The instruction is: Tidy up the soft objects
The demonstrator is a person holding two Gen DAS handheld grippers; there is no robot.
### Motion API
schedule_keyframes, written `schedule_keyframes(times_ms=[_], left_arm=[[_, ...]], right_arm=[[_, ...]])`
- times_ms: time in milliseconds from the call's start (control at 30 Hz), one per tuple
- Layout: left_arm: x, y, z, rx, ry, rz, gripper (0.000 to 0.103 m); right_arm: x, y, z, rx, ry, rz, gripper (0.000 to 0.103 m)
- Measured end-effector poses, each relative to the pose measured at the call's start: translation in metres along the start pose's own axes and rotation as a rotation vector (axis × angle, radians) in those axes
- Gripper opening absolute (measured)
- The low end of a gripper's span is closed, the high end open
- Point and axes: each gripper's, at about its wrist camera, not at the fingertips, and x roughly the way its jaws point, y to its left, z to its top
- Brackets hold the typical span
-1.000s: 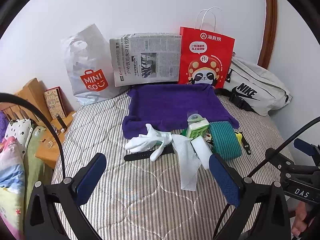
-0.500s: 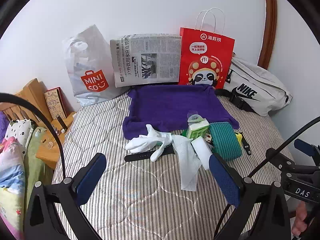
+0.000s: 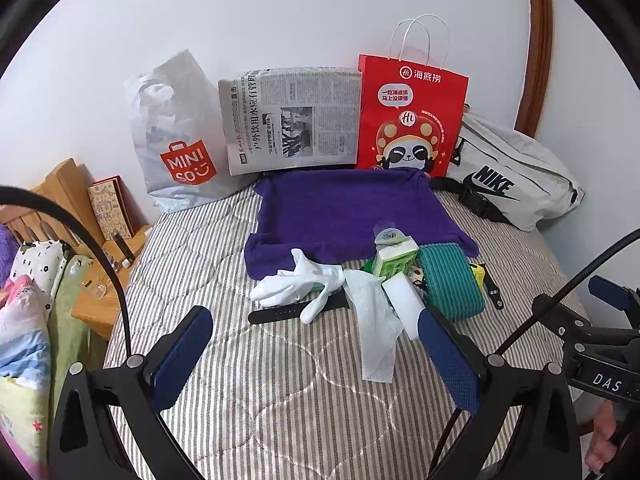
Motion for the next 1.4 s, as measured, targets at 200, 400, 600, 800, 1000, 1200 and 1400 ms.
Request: schedule_keyframes(times_ms=[200,400,600,800,1000,1200,1400], left_arm=[[0.007,0.004,0.003,0.003,-0.003,-0.033,0.103],[0.034,0.017,-0.004,0.016,0.020,-0.024,0.103],[0.081,0.030,-0.019,0.052,0.067,0.005,0.103],[0.127,0.035,-0.025,0.038,0.092,-0.067,0.102],[0.165,0.022,-0.021,0.134,0.082,-0.063,0.096],[0.198,0.011,-0.014,0.202,0.098,-0.048,0.096],[0.220,0.013,-0.010,0.212,0.133,-0.079,0.054]], right_arm=[[0.003,-0.001,0.000,-0.007,-0.002,-0.001,0.103],[0.018,-0.009,0.001,0.009,0.015,-0.003,0.103],[0.039,-0.014,-0.004,0.017,0.044,-0.007,0.103],[0.068,-0.016,-0.010,0.020,0.106,-0.003,0.103],[0.095,-0.020,-0.014,0.033,0.163,0.041,0.103],[0.117,-0.029,-0.013,0.053,0.201,0.020,0.103],[0.137,-0.041,-0.014,0.090,0.249,-0.007,0.103]])
